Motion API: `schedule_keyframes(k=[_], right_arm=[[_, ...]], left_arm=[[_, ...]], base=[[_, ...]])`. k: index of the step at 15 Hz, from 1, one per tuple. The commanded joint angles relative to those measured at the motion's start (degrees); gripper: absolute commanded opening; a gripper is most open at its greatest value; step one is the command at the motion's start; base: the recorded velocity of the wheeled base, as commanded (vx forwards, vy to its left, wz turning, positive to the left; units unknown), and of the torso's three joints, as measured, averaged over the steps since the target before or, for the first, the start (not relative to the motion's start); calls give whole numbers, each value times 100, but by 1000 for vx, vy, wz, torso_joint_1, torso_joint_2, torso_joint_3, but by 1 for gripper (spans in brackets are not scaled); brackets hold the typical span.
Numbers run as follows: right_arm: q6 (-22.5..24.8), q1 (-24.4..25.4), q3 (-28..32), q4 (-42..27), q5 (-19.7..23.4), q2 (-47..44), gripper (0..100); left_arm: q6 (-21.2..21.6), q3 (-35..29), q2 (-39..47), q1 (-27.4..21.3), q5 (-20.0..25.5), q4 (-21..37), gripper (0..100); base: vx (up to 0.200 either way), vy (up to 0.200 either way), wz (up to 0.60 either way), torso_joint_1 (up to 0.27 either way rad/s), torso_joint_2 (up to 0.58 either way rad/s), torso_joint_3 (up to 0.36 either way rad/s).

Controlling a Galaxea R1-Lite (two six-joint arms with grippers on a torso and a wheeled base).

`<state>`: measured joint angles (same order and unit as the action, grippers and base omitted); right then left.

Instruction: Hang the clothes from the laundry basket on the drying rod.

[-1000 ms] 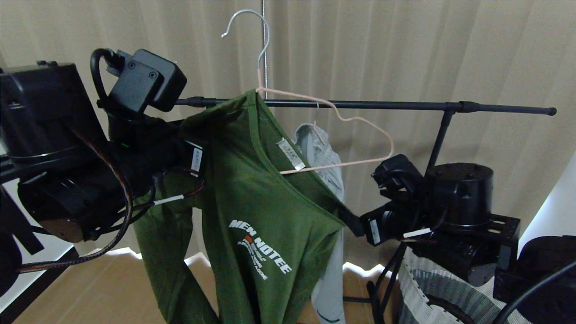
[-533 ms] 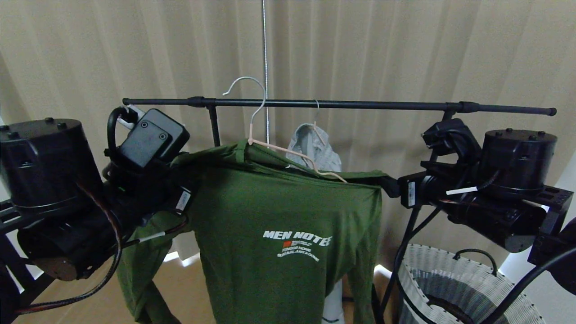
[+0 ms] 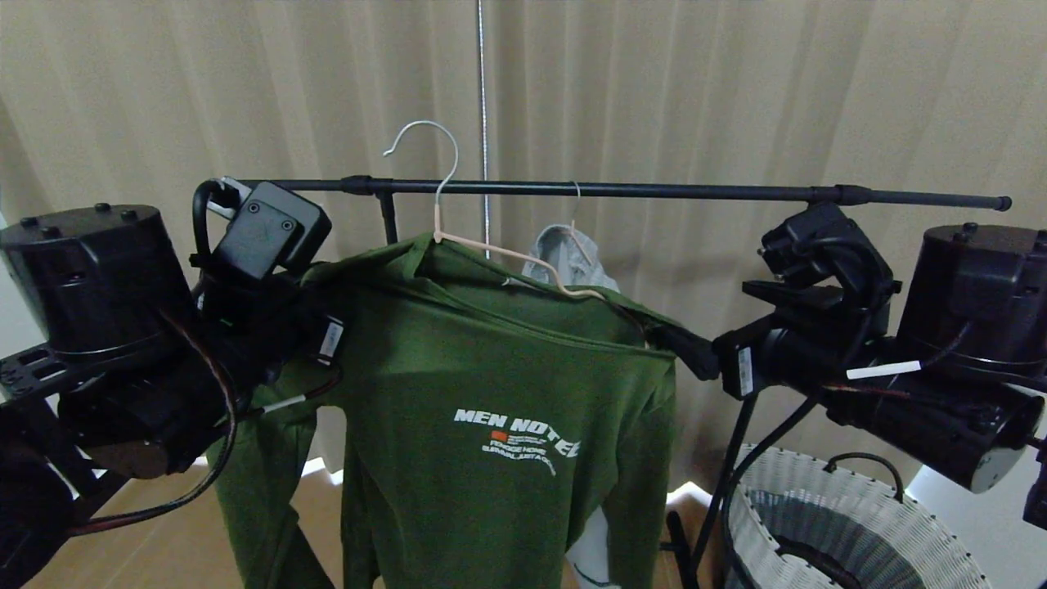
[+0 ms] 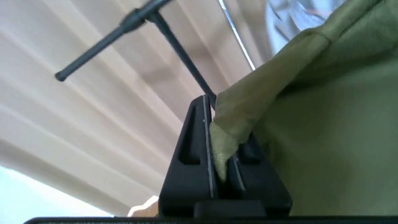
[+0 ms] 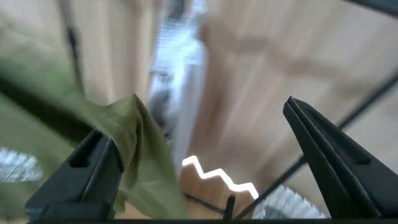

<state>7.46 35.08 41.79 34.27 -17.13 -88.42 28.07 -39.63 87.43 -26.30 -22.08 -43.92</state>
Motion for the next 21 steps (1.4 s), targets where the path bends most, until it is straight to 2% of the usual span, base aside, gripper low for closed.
schedule_keyframes(k=[1,6,10,13,16,18,21], right_arm=[[177,192,93,-210,-1,185,100],[687,201,804,-790,-1,123,100],[792,693,971,-992,-10,79,100],[897,781,1332,-1019,-10,-272,100],[959,781,1745,-975,-63,-694,100],[1056,710,2263,-1010,-80,-1019,100],[1293,438,2430,-948,-80,-1274,100]], left_arm=[[-153,-18,257,10,-86,-125,0],[-514,-53,494,-42,-77,-327,0],[-522,-168,608,-113,-86,-327,0],[-637,-150,617,-385,-86,-336,0],[-637,-159,591,-561,-86,-336,0],[-637,-150,494,-658,-86,-336,0],[-628,-115,336,-781,-86,-336,0]], base=[[0,0,0,0,0,0],[0,0,0,0,0,0],[0,0,0,0,0,0],[0,0,0,0,0,0],[0,0,0,0,0,0],[0,0,0,0,0,0],[0,0,0,0,0,0]])
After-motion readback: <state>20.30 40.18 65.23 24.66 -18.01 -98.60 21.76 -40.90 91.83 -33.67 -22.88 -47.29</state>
